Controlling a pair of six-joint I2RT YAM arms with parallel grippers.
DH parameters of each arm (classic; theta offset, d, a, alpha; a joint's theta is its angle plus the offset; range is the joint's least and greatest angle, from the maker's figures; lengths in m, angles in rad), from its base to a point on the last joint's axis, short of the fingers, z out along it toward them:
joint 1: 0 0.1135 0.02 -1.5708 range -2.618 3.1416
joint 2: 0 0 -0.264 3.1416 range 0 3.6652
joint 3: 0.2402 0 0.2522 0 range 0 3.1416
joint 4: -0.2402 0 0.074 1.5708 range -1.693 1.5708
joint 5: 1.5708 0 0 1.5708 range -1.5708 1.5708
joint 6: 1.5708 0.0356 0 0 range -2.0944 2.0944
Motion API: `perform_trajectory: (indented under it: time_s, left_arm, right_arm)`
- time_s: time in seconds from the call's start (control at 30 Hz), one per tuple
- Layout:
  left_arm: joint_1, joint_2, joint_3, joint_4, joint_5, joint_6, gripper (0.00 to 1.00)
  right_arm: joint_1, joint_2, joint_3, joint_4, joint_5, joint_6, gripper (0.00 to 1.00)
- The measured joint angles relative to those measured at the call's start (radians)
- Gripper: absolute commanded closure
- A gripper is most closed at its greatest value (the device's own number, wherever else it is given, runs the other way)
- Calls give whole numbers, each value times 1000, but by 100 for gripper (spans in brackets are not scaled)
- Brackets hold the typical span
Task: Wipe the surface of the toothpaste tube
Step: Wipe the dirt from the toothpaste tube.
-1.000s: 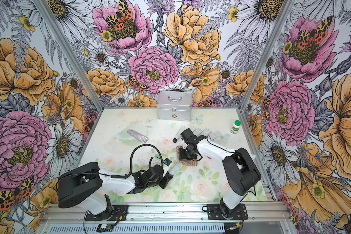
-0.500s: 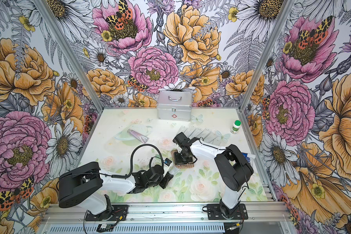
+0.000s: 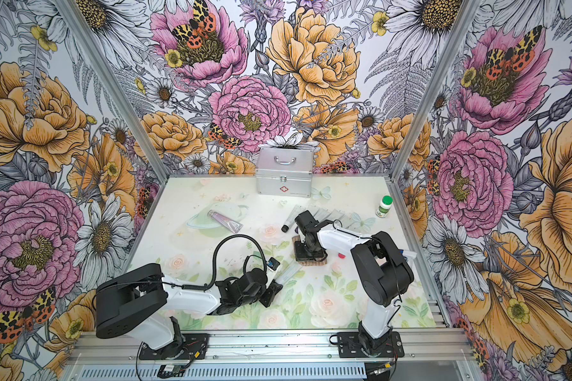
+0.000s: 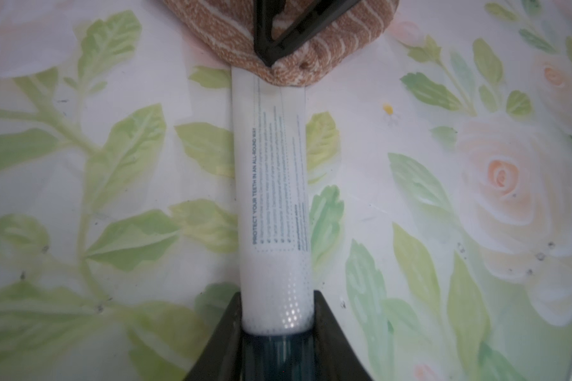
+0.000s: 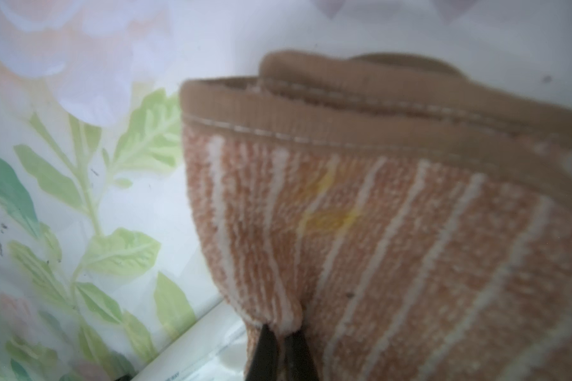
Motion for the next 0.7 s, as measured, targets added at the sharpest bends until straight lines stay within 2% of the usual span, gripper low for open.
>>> perform_trajectory:
  time_s: [0.33, 0.47, 0.7]
  left_arm:
    - [-2, 0, 0, 0, -4, 0, 72]
    - [-2, 0, 0, 0, -4, 0, 72]
    - [-2, 0, 0, 2, -4, 0, 72]
  right_arm:
    - [118, -46, -26, 34, 10, 47, 100]
    - [109, -46, -36, 45, -1, 46, 100]
    - [30, -10, -29, 76, -23, 16, 100]
